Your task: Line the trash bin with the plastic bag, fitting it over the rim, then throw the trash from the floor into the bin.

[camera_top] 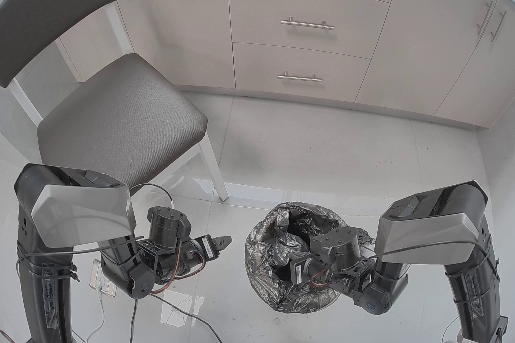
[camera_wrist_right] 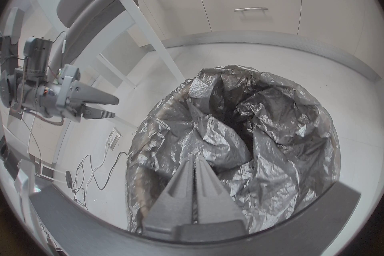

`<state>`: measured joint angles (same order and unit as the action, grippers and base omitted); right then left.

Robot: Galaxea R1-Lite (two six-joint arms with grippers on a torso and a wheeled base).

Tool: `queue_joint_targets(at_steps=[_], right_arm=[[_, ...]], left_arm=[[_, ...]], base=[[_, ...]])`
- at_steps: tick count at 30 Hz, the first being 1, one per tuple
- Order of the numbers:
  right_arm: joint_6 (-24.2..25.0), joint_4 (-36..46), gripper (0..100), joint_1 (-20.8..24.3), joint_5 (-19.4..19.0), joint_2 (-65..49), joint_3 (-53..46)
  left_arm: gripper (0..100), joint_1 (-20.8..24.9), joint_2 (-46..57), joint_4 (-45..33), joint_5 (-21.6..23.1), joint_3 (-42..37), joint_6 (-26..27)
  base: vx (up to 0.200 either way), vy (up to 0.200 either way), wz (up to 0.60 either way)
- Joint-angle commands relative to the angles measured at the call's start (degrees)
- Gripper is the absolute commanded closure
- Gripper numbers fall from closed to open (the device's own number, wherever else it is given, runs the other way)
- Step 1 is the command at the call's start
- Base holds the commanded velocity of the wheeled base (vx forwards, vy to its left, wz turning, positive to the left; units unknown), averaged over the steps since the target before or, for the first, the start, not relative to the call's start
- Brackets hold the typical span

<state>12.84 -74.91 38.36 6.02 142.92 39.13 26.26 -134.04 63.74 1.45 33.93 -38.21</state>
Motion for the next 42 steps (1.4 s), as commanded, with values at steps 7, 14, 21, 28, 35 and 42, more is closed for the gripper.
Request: queue_joint_targets(at_steps=[7,14,21,28,35,42], right_arm=[[0.2,-2.3,100,1.1,0.0,3.1,-2.3],[0.2,-1.9,100,2.5,-0.2,3.5,-2.5],[0.1,-1.9,100,2.6,-0.2,3.4,-3.4],[0.1,-1.7,100,1.2,0.1,-0.7,-2.6],[-0.5,4.2,100,-3.6,0.2,-11.0,1.1],[-2.6,20.2,100,-7.5,0.2,-13.5,13.3]], left_arm=[[0,0.0,-0.2,0.2,0.0,-0.1,-0.1],[0,0.0,-0.2,0.2,0.0,-0.1,-0.1],[0,0.0,-0.1,0.2,0.0,-0.2,-0.1],[0,0.0,-0.2,0.2,0.0,-0.2,-0.1],[0,0.0,-0.2,0.2,0.0,-0.1,0.0],[0,0.0,-0.2,0.2,0.0,-0.2,0.0]], base=[[0.000,0.000,0.00],[0.000,0.000,0.00],[0.000,0.000,0.00],[0.000,0.000,0.00],[0.000,0.000,0.00],[0.000,0.000,0.00]])
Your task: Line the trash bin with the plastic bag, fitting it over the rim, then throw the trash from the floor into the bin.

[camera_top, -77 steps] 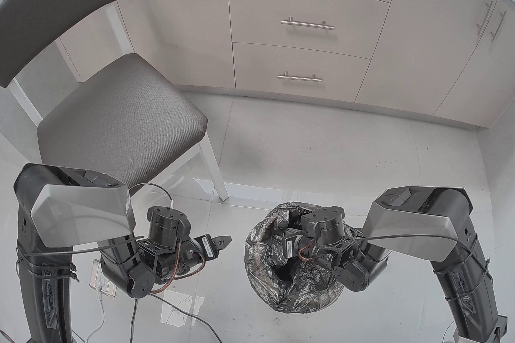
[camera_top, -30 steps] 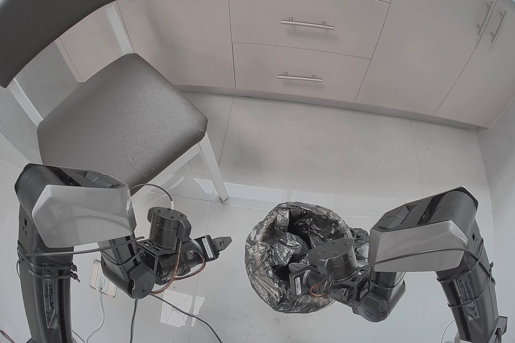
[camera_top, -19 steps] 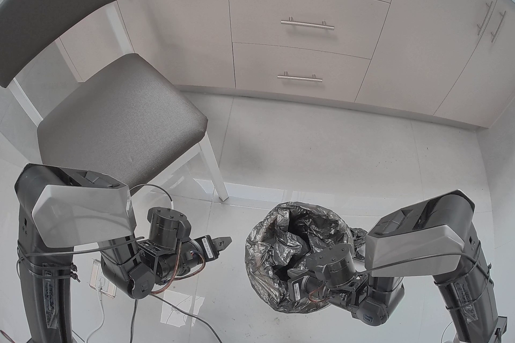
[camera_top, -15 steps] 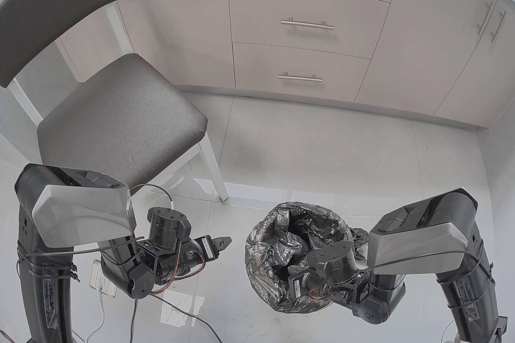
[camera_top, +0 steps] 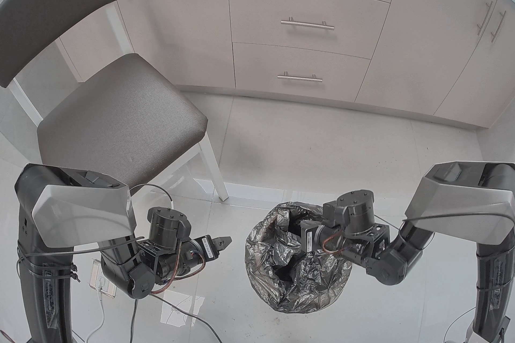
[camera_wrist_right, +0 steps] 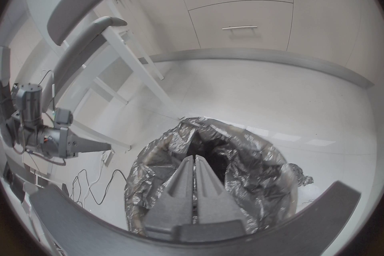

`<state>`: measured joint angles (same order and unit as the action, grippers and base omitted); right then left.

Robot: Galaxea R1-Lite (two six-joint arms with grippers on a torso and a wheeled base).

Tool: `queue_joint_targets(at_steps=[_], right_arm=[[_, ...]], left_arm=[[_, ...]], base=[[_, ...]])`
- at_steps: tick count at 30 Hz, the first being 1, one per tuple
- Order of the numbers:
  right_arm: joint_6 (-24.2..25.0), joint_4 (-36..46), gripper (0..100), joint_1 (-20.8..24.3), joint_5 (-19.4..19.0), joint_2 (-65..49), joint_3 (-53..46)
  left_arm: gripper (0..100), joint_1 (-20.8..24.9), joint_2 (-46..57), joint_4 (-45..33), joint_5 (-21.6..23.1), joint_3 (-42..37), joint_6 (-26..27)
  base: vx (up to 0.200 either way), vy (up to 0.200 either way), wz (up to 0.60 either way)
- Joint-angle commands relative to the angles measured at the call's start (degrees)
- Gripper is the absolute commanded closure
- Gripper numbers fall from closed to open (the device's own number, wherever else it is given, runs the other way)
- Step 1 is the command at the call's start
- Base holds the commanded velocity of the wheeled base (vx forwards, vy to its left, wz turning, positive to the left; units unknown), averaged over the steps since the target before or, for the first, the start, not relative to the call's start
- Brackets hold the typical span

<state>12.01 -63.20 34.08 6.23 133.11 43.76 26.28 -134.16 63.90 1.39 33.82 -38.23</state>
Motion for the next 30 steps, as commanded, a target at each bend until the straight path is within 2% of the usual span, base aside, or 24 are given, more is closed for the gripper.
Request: queue_joint_targets(at_steps=[1,7,30], right_arm=[[-2.2,10.3,100,-3.5,0.0,-3.6,10.2],[-2.3,16.5,100,-3.6,-0.1,-2.8,15.1],[-2.0,16.7,100,-3.6,-0.1,4.3,17.6]], left_arm=[[0,0.0,-0.1,0.0,0.0,0.0,0.0],[0,0.0,-0.1,0.1,0.0,0.0,0.0],[0,0.0,-0.1,0.1,0.0,0.1,0.0]], base=[[0.000,0.000,0.00],[0.000,0.000,0.00],[0.000,0.000,0.00]])
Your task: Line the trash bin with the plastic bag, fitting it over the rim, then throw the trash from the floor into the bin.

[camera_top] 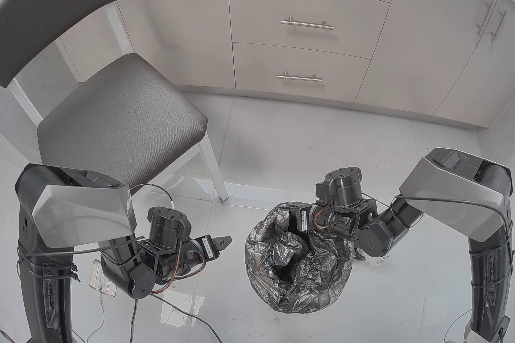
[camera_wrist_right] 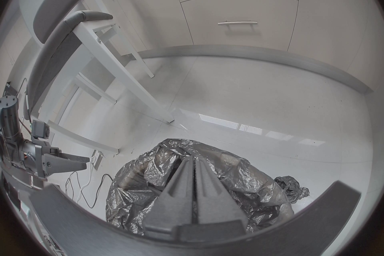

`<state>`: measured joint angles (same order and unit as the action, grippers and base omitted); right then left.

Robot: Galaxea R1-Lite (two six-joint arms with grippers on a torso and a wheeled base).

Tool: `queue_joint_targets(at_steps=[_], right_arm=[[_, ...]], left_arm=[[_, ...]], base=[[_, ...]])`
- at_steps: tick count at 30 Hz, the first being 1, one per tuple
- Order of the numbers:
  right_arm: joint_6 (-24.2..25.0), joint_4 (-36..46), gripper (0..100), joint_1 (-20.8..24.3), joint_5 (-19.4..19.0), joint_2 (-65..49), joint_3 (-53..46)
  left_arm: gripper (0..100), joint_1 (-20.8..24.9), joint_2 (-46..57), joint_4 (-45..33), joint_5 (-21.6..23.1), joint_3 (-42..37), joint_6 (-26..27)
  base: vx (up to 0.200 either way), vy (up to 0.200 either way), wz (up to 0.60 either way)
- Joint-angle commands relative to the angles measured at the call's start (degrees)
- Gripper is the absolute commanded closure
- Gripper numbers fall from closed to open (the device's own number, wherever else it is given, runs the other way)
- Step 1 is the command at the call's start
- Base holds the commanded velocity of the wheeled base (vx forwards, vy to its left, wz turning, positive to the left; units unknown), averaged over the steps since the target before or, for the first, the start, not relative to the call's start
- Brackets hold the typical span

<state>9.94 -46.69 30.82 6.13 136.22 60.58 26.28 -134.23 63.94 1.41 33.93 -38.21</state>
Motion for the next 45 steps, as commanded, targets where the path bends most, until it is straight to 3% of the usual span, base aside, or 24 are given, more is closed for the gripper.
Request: queue_joint_targets(at_steps=[1,31,45], right_arm=[[0.1,0.2,100,-0.4,0.0,1.3,1.0],[1.5,-0.4,100,-1.1,0.5,2.6,0.9],[3.9,-0.4,100,-0.8,0.5,-12.7,-11.5]], left_arm=[[0,0.0,-0.1,0.0,0.0,0.0,0.0],[0,-0.1,-0.1,0.0,0.0,0.0,0.0],[0,-0.2,0.0,0.0,0.0,-0.2,0.1]], base=[[0.000,0.000,0.00],[0.000,0.000,0.00],[0.000,0.000,0.00]])
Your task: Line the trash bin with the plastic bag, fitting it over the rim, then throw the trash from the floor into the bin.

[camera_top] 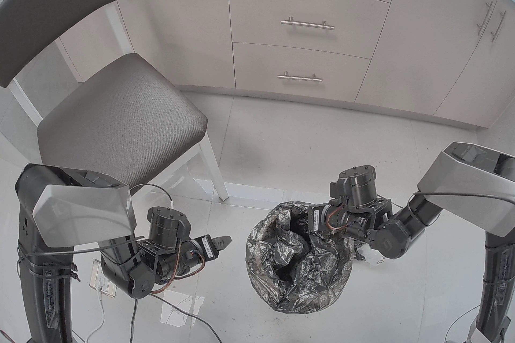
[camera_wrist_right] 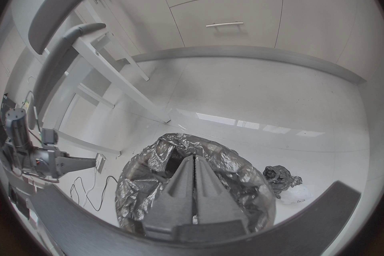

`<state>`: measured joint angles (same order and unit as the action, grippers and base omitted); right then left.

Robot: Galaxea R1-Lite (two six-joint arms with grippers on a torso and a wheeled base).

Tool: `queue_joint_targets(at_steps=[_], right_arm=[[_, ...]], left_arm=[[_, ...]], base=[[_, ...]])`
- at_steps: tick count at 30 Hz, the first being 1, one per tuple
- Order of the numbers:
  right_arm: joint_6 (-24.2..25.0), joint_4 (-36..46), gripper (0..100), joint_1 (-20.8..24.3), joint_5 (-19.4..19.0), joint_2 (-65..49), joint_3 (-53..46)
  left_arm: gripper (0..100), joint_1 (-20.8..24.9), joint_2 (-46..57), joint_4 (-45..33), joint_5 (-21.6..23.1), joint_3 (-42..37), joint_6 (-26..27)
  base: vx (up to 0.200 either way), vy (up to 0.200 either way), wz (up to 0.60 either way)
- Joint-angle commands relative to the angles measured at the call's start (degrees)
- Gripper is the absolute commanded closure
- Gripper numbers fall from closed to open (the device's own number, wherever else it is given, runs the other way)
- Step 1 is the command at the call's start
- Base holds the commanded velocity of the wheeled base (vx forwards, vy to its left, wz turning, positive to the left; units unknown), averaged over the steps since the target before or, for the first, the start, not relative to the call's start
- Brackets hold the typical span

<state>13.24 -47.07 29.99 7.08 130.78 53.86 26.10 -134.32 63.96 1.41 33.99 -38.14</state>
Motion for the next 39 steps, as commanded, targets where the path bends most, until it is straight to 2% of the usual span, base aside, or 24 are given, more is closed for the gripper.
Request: queue_joint_targets(at_steps=[1,7,11,14,18,25,26,28,29,35,36,39], right_arm=[[0.9,0.0,100,0.1,-0.4,-8.0,-5.4],[2.2,0.0,100,-0.4,-1.0,-14.7,-12.0],[2.3,0.0,100,-1.0,-2.0,-19.2,-15.7],[2.3,0.0,100,-1.5,-2.2,-22.7,-18.3],[2.5,0.7,100,-1.7,-2.2,-28.8,-21.5],[2.1,1.2,100,-4.9,-2.2,-35.8,-24.5],[2.1,2.2,100,-5.6,-2.2,-37.2,-24.9],[2.1,2.9,100,-6.2,-2.2,-38.5,-25.2],[2.1,3.6,100,-6.6,-2.2,-39.9,-25.6],[1.6,3.8,100,-7.6,-2.2,-45.0,-26.5],[1.6,3.8,100,-7.6,-2.2,-45.0,-26.5],[1.3,3.7,100,-8.2,-2.2,-47.1,-27.5]], left_arm=[[0,0.0,0.2,0.0,0.0,-0.3,0.0],[0,0.1,0.9,1.4,0.5,-2.8,0.2],[0,0.3,2.9,6.3,0.5,-6.0,0.4],[0,0.4,5.5,9.7,0.5,-8.8,3.1],[0,-0.1,11.7,13.7,0.1,-12.4,7.0],[0,-1.9,29.8,10.7,-0.1,-16.6,13.4],[0,-2.8,35.5,7.9,-0.1,-17.0,15.1],[0,-3.8,40.3,4.6,-0.1,-17.1,16.4],[0,-5.6,46.6,-0.4,-0.4,-17.0,17.8],[0,-13.8,69.8,-23.1,-0.9,-15.7,24.2],[0,-13.8,69.8,-23.1,-0.9,-15.7,24.2],[0,-15.7,85.4,-41.6,-1.0,-14.3,25.0]], base=[[0.000,0.000,0.00],[0.000,0.000,0.00],[0.000,0.000,0.00],[0.000,0.000,0.00],[0.000,0.000,0.00],[0.000,0.000,0.00],[0.000,0.000,0.00],[0.000,0.000,0.00],[0.000,0.000,0.00],[0.000,0.000,0.00],[0.000,0.000,0.00],[0.000,0.000,0.00]])
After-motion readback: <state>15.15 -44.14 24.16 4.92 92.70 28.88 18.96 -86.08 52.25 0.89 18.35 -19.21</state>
